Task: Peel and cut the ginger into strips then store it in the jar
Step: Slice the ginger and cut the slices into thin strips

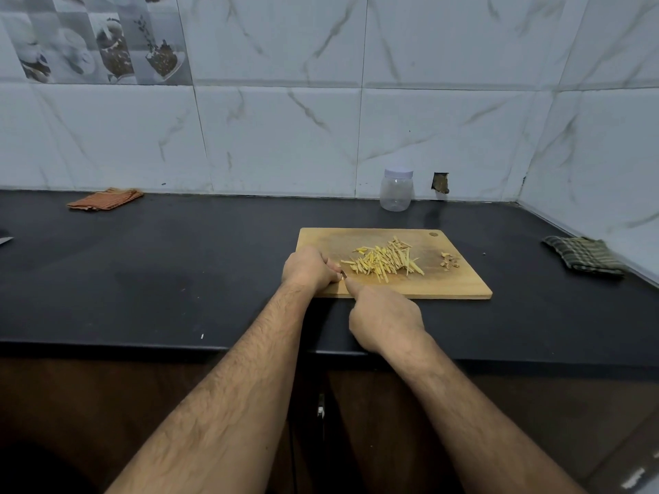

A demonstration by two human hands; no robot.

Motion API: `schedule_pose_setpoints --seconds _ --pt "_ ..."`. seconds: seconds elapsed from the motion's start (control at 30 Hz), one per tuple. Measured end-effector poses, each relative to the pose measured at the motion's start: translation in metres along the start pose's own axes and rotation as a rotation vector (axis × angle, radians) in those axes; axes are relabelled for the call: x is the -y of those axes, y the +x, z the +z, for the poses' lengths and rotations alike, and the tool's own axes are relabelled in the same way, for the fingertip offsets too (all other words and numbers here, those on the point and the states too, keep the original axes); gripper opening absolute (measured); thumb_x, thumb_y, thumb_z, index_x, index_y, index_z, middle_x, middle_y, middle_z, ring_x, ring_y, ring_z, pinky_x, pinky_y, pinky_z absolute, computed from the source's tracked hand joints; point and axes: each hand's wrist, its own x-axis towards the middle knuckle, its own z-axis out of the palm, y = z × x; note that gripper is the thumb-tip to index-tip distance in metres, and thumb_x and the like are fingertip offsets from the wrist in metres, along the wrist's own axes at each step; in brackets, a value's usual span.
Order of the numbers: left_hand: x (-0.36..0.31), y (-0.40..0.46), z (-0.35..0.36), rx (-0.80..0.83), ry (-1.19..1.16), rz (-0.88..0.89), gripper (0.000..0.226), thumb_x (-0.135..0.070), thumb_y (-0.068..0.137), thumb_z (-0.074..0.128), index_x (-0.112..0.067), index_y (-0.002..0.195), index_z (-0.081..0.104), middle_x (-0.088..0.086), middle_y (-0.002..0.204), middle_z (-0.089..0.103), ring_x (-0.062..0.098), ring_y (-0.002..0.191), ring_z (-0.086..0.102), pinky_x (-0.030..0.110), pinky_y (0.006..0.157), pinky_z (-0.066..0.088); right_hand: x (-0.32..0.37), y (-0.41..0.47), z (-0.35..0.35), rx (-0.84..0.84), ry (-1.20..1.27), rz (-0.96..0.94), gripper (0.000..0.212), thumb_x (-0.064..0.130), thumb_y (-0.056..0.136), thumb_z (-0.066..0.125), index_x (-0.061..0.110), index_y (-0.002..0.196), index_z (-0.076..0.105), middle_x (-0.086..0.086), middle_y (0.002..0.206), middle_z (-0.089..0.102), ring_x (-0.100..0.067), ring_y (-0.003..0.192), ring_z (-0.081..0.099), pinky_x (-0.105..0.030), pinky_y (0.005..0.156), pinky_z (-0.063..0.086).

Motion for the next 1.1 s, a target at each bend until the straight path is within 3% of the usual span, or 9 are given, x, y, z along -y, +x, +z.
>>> schedule_pose_setpoints --seconds 0.27,0.4,0.67,0.8,1.1 --pt "-0.001 -0.002 0.000 -0.009 -0.004 -0.006 0.003 -0.027 0.083 0.078 -0.026 0.085 0.077 -0.012 0.100 0.072 0.010 0.102 0.061 0.024 0.077 0.046 -0.007 -0.012 -0.001 0.005 -0.056 0.023 0.079 0.004 0.094 0.047 0.039 0.157 0.016 -0.007 0.135 0.057 -0.026 0.120 0.055 -0.039 0.088 0.051" --pt "-0.002 -0.003 -0.001 0.004 -0.018 -0.009 0.008 -0.024 0.083 0.079 -0.026 0.076 0.074 -0.012 0.097 0.072 0.010 0.101 0.061 0.024 0.078 0.046 -0.003 -0.005 -0.002 -0.027 -0.034 0.033 0.074 0.006 0.095 0.043 0.037 0.157 0.020 -0.005 0.136 0.057 -0.025 0.120 0.056 -0.037 0.086 0.049" --pt "-0.002 -0.001 -0.001 0.003 -0.020 -0.026 0.006 -0.022 0.083 0.078 -0.023 0.088 0.078 -0.011 0.098 0.073 0.010 0.099 0.063 0.024 0.080 0.049 -0.004 -0.005 0.000 -0.071 0.040 0.014 0.070 0.011 0.097 0.043 0.038 0.157 0.019 -0.004 0.131 0.060 -0.024 0.116 0.057 -0.036 0.084 0.047" --pt "-0.001 0.002 -0.001 -0.009 -0.005 -0.033 0.011 -0.026 0.080 0.080 -0.021 0.090 0.078 -0.008 0.098 0.073 0.012 0.099 0.064 0.027 0.085 0.053 -0.003 0.000 0.001 -0.062 0.028 0.004 0.070 0.012 0.098 0.044 0.040 0.156 0.019 -0.004 0.133 0.059 -0.024 0.117 0.057 -0.037 0.085 0.049" --pt "-0.003 0.001 -0.001 -0.021 0.014 -0.026 0.014 -0.028 0.081 0.079 -0.020 0.093 0.078 -0.009 0.099 0.073 0.012 0.101 0.064 0.025 0.080 0.051 -0.004 0.004 0.000 -0.039 0.013 -0.018 0.070 0.012 0.098 0.043 0.044 0.155 0.019 -0.003 0.138 0.057 -0.025 0.121 0.055 -0.039 0.091 0.050"
